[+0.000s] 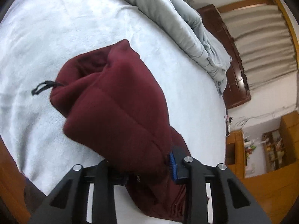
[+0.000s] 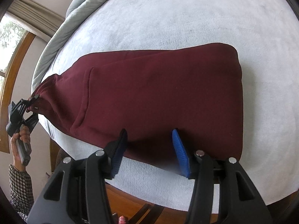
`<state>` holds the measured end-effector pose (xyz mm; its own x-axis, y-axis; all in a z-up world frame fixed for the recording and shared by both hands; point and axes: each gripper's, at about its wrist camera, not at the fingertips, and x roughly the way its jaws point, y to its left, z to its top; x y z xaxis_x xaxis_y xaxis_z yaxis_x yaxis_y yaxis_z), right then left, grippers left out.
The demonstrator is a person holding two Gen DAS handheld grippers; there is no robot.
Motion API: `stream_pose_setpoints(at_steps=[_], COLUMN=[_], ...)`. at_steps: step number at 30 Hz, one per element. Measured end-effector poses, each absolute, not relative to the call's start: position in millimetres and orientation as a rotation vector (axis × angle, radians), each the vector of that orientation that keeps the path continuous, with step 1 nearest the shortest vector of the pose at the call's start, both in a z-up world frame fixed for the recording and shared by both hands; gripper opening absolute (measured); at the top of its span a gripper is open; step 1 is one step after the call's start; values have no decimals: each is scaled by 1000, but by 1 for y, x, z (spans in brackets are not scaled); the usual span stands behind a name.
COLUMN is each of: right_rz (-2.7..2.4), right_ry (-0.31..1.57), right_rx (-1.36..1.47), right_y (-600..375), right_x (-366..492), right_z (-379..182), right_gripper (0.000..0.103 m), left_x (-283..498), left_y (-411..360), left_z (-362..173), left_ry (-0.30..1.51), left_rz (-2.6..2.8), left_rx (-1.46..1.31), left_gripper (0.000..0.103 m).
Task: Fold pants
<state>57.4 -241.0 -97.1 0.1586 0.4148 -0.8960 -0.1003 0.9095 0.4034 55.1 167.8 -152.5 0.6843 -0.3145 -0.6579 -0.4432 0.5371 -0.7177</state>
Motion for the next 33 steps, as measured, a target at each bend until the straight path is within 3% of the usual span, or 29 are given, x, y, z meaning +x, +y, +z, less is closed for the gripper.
stream_pose_setpoints(at_steps=[8,19,33], right_rz=[388,384,356], right_ry=[1362,1343,1293], right_rx=[276,293,352], right_y=[-239,-244,-268], right_x=[58,58,56], right_z=[-97,-87,-74], right_gripper=[53,53,54], left_x=[43,48,50], left_y=[178,125,-8], left_z=[-177,-95,-40], left_ry=[904,753,809], left_rz=[163,-12,-276], left_rx=[-1094,-871,-429], left_gripper=[23,22,22])
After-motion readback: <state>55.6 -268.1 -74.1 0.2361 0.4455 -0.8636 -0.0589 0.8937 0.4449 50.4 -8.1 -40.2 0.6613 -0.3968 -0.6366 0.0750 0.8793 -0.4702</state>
